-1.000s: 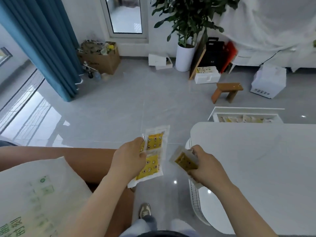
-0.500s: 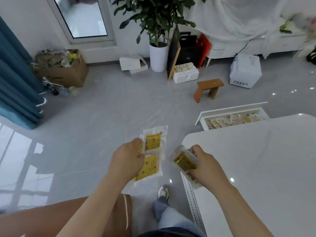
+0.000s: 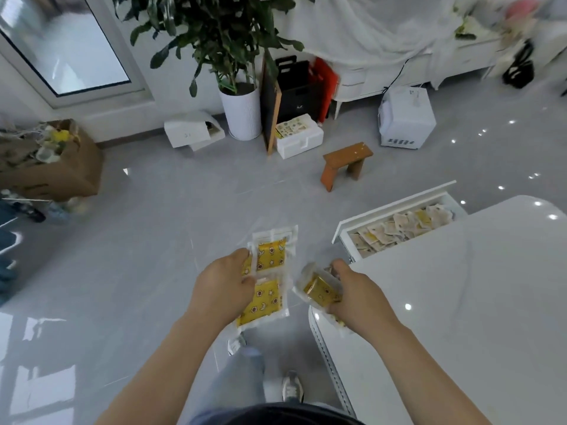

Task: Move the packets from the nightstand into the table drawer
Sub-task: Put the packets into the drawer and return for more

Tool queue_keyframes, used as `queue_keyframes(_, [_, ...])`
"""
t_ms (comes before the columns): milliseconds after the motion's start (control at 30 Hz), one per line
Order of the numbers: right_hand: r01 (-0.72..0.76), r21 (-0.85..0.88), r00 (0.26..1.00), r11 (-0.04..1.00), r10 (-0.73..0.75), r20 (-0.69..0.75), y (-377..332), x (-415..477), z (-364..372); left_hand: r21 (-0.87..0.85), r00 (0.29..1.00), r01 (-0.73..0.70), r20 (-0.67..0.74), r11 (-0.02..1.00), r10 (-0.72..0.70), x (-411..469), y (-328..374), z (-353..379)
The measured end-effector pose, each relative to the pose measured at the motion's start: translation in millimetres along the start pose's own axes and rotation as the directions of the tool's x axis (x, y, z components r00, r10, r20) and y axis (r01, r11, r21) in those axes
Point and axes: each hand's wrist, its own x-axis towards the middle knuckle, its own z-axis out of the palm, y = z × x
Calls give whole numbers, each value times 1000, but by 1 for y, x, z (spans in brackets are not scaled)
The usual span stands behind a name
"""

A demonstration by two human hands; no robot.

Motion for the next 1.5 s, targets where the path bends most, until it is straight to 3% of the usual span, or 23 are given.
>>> queue_keyframes(567, [-328, 161, 936, 931, 344, -80, -59, 196, -38, 102, 945, -293, 181, 951, 272, 276, -6, -82])
queue_keyframes(800, [-468, 247, 860, 848, 502, -93, -33, 249, -65, 120, 879, -433, 275, 893, 389, 363, 43, -77])
queue_keyframes(1167, [-550, 319, 784, 772, 609, -120, 21, 335, -136, 120, 789, -576, 338, 808, 513, 484, 140, -67])
queue_keyframes(1500, [-657, 473, 623, 587, 776, -97, 44, 397, -171, 42, 641, -697, 484, 715, 596, 597, 212, -49])
